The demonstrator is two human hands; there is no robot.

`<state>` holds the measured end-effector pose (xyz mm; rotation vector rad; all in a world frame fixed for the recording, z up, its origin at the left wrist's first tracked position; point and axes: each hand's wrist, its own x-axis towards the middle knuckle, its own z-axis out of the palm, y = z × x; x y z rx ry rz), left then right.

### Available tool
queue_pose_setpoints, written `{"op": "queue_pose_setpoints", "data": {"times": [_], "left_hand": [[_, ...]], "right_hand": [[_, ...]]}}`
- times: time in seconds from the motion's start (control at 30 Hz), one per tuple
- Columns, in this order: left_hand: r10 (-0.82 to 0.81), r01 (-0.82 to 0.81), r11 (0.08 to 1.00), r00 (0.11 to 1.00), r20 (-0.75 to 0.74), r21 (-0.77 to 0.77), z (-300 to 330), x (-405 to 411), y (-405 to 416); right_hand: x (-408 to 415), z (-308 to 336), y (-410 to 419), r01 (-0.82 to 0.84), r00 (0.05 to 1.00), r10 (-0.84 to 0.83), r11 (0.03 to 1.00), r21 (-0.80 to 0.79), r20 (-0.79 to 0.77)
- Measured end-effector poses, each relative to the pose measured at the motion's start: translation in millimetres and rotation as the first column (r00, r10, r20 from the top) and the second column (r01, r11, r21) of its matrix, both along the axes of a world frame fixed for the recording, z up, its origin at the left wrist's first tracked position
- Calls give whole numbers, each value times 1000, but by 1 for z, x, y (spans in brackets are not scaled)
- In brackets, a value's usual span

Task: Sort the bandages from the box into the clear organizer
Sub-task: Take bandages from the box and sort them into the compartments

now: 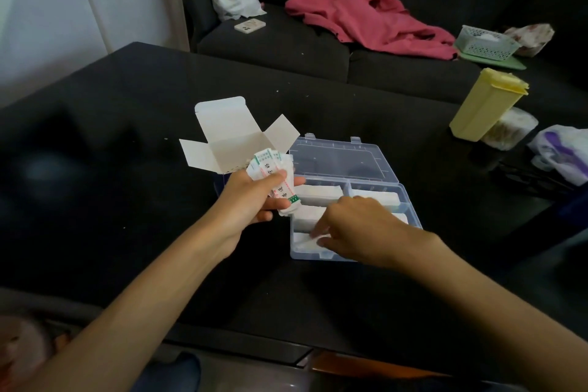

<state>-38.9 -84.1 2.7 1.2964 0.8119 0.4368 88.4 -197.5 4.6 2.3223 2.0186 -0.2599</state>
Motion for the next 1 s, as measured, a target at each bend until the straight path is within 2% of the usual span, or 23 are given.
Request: {"op": "queue_pose_setpoints", "data": {"times": [0.17,0.3,0.37,0.4,0.43,0.47,0.53,0.57,0.6,0.7,0.83,0.93,1.0], "left_hand": [[7,-7,1000,1000,9,-6,3,-2,1],[-6,5,1000,1000,-12,-19,4,-2,-1],[-9,12,995,1000,23,-100,4,-3,-2],[-21,31,988,997,69,-152,3,-3,-3],[-29,52,980,992,121,-192,2,-4,-4],[-28,65,973,986,164,-222,0,-4,-6],[-16,68,967,978,206,-246,-3,-1,-10],[-12,60,970,980,200,-236,-4,1,-12],[-10,51,974,983,182,-222,-4,3,-16],[32,7,968,988,151,-250,-8,10,-26],[-45,103,958,976,214,-267,-8,14,-27],[-99,101,995,991,90,-20,-7,13,-24],[-74,69,992,996,47,103,-7,14,-25]], "right_hand": [[14,10,-2,67,968,-107,981,-180,-225],[13,9,2,46,983,-101,944,-327,-153],[14,12,3,46,970,-118,949,-312,-215],[15,16,4,81,936,-157,967,-244,-314],[16,21,3,167,860,-221,974,-155,-460],[16,26,2,284,729,-278,954,-93,-625],[11,33,-1,450,410,-337,883,-134,-848],[8,32,-1,479,311,-356,859,-178,-881],[3,28,-1,500,253,-368,842,-205,-895],[-5,17,-1,607,162,-350,773,-187,-923],[1,13,-7,680,99,-293,718,-151,-951],[6,11,-11,676,15,-284,709,-200,-959],[6,10,-10,677,17,-301,705,-211,-953]]}}
